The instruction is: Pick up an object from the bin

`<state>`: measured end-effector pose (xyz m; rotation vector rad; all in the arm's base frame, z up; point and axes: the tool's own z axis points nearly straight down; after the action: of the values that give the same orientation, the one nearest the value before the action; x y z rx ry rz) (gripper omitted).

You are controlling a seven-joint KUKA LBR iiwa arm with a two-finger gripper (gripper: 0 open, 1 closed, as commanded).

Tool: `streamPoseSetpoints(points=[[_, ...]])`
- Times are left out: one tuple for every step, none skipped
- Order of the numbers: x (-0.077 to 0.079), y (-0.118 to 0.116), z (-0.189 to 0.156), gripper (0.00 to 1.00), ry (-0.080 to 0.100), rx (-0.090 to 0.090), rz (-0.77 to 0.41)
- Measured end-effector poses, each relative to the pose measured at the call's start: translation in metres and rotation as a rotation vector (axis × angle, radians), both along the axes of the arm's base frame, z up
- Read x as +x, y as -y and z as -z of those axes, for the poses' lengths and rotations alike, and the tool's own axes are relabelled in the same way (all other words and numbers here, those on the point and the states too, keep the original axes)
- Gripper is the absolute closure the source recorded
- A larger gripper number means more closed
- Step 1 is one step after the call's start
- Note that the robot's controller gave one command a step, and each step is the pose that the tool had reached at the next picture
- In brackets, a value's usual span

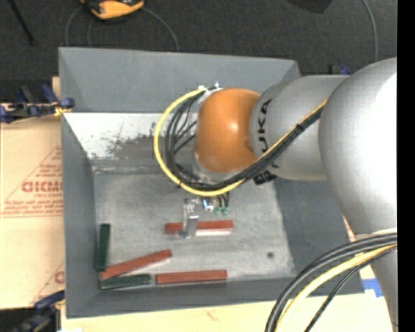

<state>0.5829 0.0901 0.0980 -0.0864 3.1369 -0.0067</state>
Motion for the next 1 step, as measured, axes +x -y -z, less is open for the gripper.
streamPoseSetpoints(points=[[-0.0479,0.0721,0.0170,1.00,-0.002,0.004,-0.210]])
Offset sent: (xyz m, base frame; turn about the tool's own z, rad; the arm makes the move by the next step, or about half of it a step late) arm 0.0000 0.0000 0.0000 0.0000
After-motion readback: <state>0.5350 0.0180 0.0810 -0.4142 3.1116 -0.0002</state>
